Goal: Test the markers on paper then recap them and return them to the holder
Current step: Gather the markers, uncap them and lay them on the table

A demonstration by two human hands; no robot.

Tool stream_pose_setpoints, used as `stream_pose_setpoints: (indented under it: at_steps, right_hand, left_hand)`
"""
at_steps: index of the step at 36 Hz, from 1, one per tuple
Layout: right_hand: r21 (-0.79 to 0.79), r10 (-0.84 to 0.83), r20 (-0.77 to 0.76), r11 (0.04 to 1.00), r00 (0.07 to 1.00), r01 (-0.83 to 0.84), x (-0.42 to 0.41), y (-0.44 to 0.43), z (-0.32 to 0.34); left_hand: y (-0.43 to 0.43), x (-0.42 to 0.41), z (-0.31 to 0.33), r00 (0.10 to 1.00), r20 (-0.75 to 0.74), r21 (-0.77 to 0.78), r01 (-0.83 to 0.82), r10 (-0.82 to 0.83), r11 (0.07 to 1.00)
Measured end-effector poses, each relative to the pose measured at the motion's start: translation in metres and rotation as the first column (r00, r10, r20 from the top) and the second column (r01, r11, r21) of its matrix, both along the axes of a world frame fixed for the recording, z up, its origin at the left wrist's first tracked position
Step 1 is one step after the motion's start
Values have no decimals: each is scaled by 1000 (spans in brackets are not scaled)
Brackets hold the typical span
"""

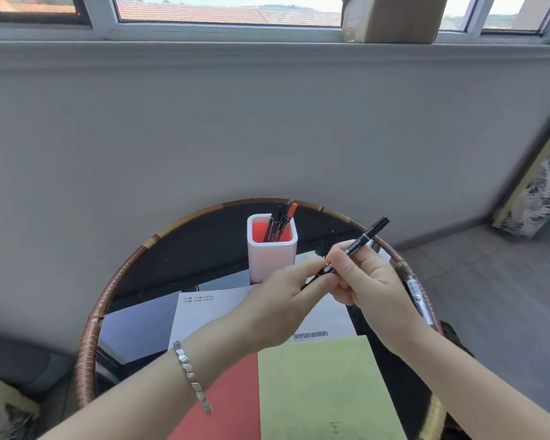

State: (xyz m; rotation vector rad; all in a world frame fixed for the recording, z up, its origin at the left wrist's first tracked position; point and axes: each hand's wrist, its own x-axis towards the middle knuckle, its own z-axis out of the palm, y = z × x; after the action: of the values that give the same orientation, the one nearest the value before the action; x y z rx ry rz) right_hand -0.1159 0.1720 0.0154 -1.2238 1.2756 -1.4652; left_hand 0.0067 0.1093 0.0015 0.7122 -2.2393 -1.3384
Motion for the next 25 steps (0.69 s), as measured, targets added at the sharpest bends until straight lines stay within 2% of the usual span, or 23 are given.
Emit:
stream_pose_setpoints:
  at_steps: [3,6,7,8,10,13,16,20,25]
  right_hand:
    - [85,-34,-23,996,999,35,-13,-5,-3]
    - [181,-247,161,959,956,218,-39,-14,3]
    - [206,-321,115,934,940,293,-52,-16,5]
    - [232,-356,-21,907,934,351,-66,-18,4]
    - [284,-295,-351,871,889,401,-92,-21,-3]
    - [323,-107,-688,841,718,434,-112,-22,-23]
    - [339,48,-851,811,524,477,-109,-21,-45]
    - [276,178,-955,827,237,490,-100,-18,-69]
    - [268,265,-962,871,64,412,-100,-15,-77]
  left_hand:
    - [-1,1,1,995,87,45,-48,44,998]
    - [-6,4,-5,979,141,137,-165,145,977]
    - [-7,5,-7,973,148,149,-197,175,969]
    - [-8,7,-9,966,157,139,-227,205,964]
    - [-9,10,-12,953,183,80,-260,242,962]
    - [-7,12,-17,944,211,31,-266,253,964]
    - [-5,9,-23,932,231,-4,-287,281,958]
    - [-1,2,-36,937,213,-8,-283,278,959]
    - [4,-19,-51,946,216,75,-261,239,963]
